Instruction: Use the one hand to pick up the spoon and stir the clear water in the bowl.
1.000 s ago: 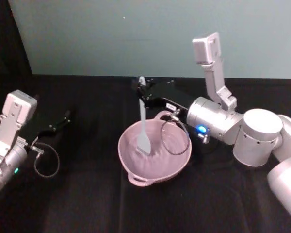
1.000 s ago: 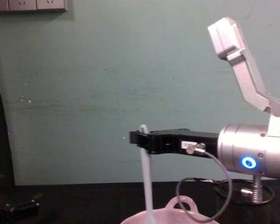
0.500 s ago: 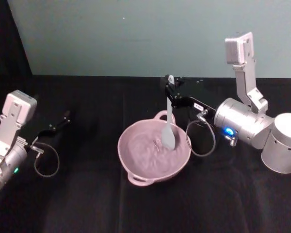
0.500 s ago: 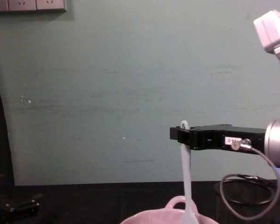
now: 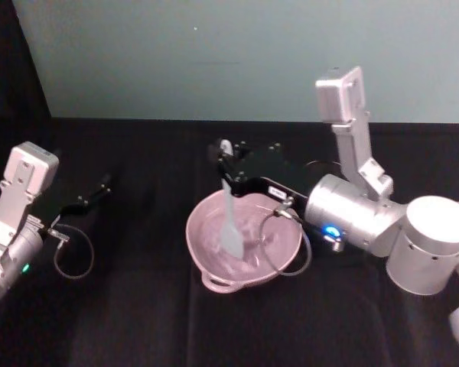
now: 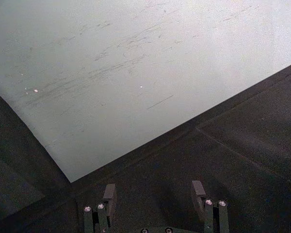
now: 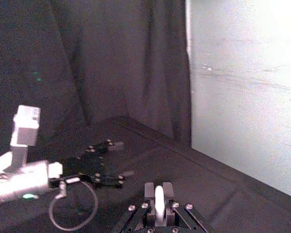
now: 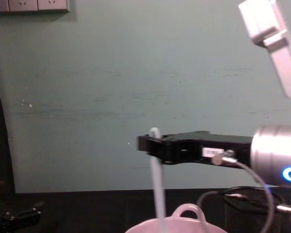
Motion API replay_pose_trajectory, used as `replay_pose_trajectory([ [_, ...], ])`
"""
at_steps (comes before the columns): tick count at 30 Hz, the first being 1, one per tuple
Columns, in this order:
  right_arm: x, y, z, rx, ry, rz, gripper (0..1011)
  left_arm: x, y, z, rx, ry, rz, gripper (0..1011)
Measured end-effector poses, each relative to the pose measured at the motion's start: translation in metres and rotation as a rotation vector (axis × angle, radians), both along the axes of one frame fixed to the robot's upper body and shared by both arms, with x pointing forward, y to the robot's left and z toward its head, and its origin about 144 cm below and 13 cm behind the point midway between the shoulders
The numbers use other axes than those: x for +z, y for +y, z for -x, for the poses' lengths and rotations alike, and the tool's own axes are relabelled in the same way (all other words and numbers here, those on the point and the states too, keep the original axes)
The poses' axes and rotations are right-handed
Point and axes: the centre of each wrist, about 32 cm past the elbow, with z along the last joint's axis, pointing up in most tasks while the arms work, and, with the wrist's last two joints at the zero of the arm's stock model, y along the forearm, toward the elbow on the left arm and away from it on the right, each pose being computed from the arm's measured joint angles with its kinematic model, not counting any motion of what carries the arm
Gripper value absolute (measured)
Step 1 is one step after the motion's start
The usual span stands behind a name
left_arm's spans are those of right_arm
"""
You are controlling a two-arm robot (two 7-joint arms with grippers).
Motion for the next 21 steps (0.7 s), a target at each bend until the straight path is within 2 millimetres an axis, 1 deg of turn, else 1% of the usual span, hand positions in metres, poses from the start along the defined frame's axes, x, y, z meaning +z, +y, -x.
replay_pose_trajectory([
  [5,-0.003,0.013,-0.005,0.030,0.005,-0.013,110,0.000,0.000,0.000,0.000,0.000,0.000,1011],
  [8,-0.005,0.018,-0.012,0.039,0.009,-0.022,110,0.000,0.000,0.000,0.000,0.000,0.000,1011],
  [11,-0.008,0.020,-0.023,0.037,0.016,-0.025,110,0.000,0.000,0.000,0.000,0.000,0.000,1011],
  [14,-0.009,0.020,-0.030,0.031,0.018,-0.025,110,0.000,0.000,0.000,0.000,0.000,0.000,1011],
  [15,-0.010,0.018,-0.036,0.020,0.018,-0.024,110,0.000,0.000,0.000,0.000,0.000,0.000,1011],
  [17,-0.010,0.015,-0.040,0.008,0.018,-0.023,110,0.000,0.000,0.000,0.000,0.000,0.000,1011],
  [18,-0.010,0.011,-0.044,-0.007,0.018,-0.023,110,0.000,0.000,0.000,0.000,0.000,0.000,1011],
  [21,-0.010,0.003,-0.049,-0.033,0.017,-0.023,110,0.000,0.000,0.000,0.000,0.000,0.000,1011],
])
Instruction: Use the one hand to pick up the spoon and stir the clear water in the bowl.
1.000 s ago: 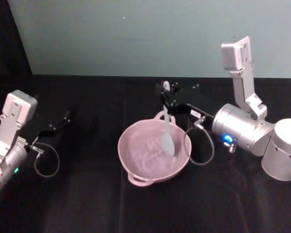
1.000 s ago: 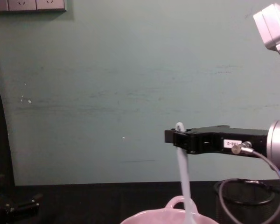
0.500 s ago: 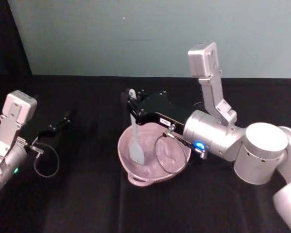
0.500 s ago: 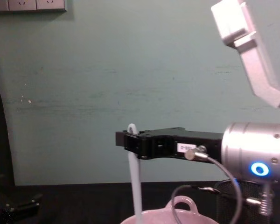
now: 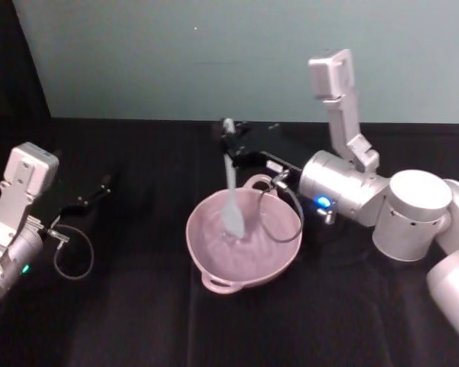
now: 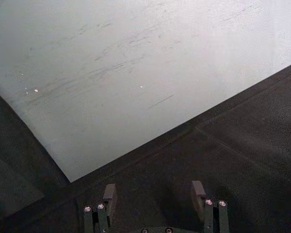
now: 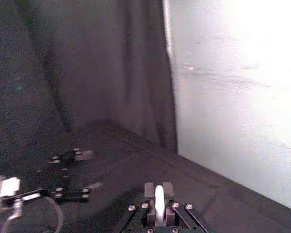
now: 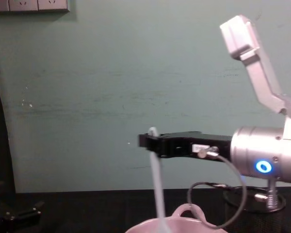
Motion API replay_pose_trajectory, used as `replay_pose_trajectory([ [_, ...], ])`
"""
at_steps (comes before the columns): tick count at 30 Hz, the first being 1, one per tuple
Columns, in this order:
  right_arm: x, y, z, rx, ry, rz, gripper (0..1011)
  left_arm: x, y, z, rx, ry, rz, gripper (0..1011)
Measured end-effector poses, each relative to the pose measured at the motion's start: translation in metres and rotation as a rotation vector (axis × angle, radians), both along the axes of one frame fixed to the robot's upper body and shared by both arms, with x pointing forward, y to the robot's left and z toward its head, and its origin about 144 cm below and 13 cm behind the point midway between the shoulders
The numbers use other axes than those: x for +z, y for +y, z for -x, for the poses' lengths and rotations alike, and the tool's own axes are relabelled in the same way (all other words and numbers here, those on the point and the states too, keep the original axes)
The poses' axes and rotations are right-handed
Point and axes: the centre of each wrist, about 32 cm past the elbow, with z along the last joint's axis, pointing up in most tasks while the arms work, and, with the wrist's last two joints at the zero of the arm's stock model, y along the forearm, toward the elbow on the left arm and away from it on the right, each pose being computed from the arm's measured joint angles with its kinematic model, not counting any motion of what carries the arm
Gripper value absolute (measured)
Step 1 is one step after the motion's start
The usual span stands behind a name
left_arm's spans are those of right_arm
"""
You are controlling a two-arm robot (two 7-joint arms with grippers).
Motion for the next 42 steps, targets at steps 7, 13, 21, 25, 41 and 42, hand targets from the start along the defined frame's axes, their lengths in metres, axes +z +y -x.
replay_pose_trajectory([
  [7,0.002,-0.027,0.000,-0.082,-0.008,0.000,110,0.000,0.000,0.000,0.000,0.000,0.000,1011],
  [13,0.005,-0.041,0.010,-0.103,-0.011,0.015,110,0.000,0.000,0.000,0.000,0.000,0.000,1011],
  [21,0.010,-0.038,0.026,-0.067,-0.007,0.038,110,0.000,0.000,0.000,0.000,0.000,0.000,1011],
  [25,0.011,-0.026,0.033,-0.018,-0.005,0.045,110,0.000,0.000,0.000,0.000,0.000,0.000,1011],
  [41,0.008,0.023,0.025,0.102,-0.013,0.014,110,0.000,0.000,0.000,0.000,0.000,0.000,1011],
  [42,0.007,0.024,0.021,0.097,-0.014,0.011,110,0.000,0.000,0.000,0.000,0.000,0.000,1011],
])
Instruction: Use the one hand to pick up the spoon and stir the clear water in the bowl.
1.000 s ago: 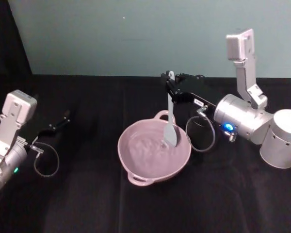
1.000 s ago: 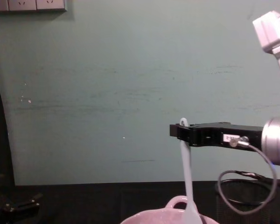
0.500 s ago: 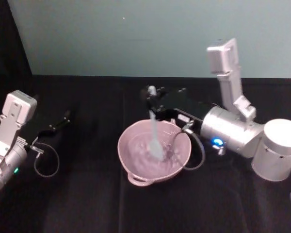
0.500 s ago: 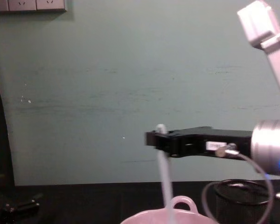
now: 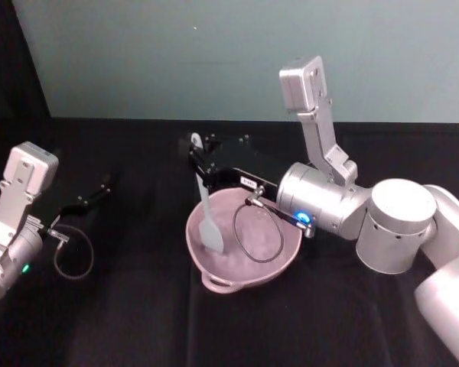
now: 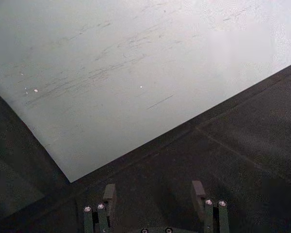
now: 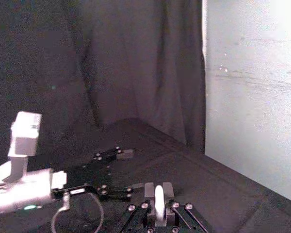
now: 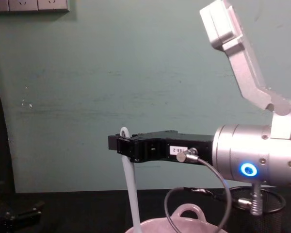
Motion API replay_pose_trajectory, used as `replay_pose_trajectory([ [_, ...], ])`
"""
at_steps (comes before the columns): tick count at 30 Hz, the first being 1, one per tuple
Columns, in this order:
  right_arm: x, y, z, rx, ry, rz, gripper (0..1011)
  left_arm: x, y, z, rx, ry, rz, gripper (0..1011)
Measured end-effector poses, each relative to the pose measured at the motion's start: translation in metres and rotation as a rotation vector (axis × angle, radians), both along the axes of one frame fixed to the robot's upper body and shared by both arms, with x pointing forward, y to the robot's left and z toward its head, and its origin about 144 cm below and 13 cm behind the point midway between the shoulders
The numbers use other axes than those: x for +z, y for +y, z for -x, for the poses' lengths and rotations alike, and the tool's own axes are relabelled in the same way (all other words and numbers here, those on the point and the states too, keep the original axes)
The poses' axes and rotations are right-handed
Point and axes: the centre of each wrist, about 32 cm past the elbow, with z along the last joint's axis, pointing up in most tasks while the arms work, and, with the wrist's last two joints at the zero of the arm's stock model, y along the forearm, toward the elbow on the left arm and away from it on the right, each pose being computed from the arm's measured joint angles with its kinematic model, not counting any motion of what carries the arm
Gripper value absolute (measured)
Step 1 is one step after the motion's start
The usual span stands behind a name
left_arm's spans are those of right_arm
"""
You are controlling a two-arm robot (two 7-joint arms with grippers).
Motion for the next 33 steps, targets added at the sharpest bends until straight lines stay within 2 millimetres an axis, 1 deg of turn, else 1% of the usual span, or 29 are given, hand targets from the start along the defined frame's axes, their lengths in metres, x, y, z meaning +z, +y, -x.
replay_pose_trajectory([
  [1,0.000,0.000,0.000,0.000,0.000,0.000,110,0.000,0.000,0.000,0.000,0.000,0.000,1011],
  [6,-0.003,-0.006,-0.016,-0.038,-0.001,-0.005,110,0.000,0.000,0.000,0.000,0.000,0.000,1011],
  [7,-0.003,-0.006,-0.016,-0.038,-0.001,-0.005,110,0.000,0.000,0.000,0.000,0.000,0.000,1011],
  [10,-0.003,-0.014,-0.023,-0.076,-0.003,-0.003,110,0.000,0.000,0.000,0.000,0.000,0.000,1011],
  [13,-0.004,-0.032,-0.030,-0.145,-0.003,0.004,110,0.000,0.000,0.000,0.000,0.000,0.000,1011],
  [15,-0.004,-0.040,-0.030,-0.174,-0.005,0.006,110,0.000,0.000,0.000,0.000,0.000,0.000,1011],
  [20,-0.002,-0.061,-0.024,-0.232,-0.011,0.014,110,0.000,0.000,0.000,0.000,0.000,0.000,1011],
  [23,-0.001,-0.067,-0.019,-0.240,-0.011,0.022,110,0.000,0.000,0.000,0.000,0.000,0.000,1011],
  [28,0.000,-0.069,-0.009,-0.230,-0.013,0.033,110,0.000,0.000,0.000,0.000,0.000,0.000,1011],
  [31,0.000,-0.065,-0.002,-0.211,-0.015,0.042,110,0.000,0.000,0.000,0.000,0.000,0.000,1011],
  [33,0.000,-0.059,0.002,-0.184,-0.016,0.050,110,0.000,0.000,0.000,0.000,0.000,0.000,1011],
])
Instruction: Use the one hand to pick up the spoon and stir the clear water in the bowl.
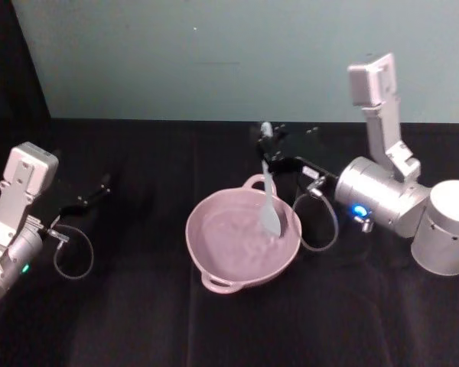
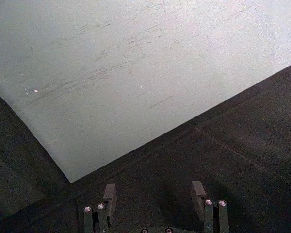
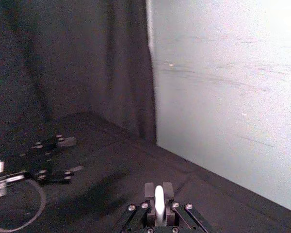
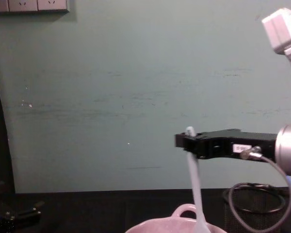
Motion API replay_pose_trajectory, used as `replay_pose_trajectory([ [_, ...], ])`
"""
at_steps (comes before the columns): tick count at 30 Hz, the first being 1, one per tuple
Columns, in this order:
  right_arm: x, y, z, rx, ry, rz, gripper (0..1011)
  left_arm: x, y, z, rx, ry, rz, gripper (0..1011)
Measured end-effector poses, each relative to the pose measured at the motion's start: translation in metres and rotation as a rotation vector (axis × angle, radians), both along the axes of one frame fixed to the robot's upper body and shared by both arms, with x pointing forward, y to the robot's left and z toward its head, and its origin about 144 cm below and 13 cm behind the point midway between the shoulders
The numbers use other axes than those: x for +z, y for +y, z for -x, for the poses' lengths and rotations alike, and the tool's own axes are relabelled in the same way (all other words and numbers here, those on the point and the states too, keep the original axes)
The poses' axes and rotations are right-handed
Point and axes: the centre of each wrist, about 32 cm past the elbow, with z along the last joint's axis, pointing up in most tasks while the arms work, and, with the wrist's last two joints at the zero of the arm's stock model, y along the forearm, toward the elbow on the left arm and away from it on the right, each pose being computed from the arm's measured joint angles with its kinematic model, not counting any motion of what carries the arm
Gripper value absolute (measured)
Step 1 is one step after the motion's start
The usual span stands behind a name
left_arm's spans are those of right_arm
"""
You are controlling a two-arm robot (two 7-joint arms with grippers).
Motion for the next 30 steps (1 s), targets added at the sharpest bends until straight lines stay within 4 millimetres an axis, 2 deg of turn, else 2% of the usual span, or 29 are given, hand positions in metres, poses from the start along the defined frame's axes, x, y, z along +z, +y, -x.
replay_pose_trajectory([
  [5,0.000,0.018,0.007,0.067,0.000,0.008,110,0.000,0.000,0.000,0.000,0.000,0.000,1011],
  [9,0.000,0.039,0.011,0.134,-0.004,0.007,110,0.000,0.000,0.000,0.000,0.000,0.000,1011],
  [15,0.001,0.059,0.007,0.190,-0.007,0.000,110,0.000,0.000,0.000,0.000,0.000,0.000,1011],
  [23,0.001,0.063,-0.008,0.183,-0.013,-0.021,110,0.000,0.000,0.000,0.000,0.000,0.000,1011],
  [30,-0.004,0.049,-0.024,0.105,-0.007,-0.040,110,0.000,0.000,0.000,0.000,0.000,0.000,1011],
])
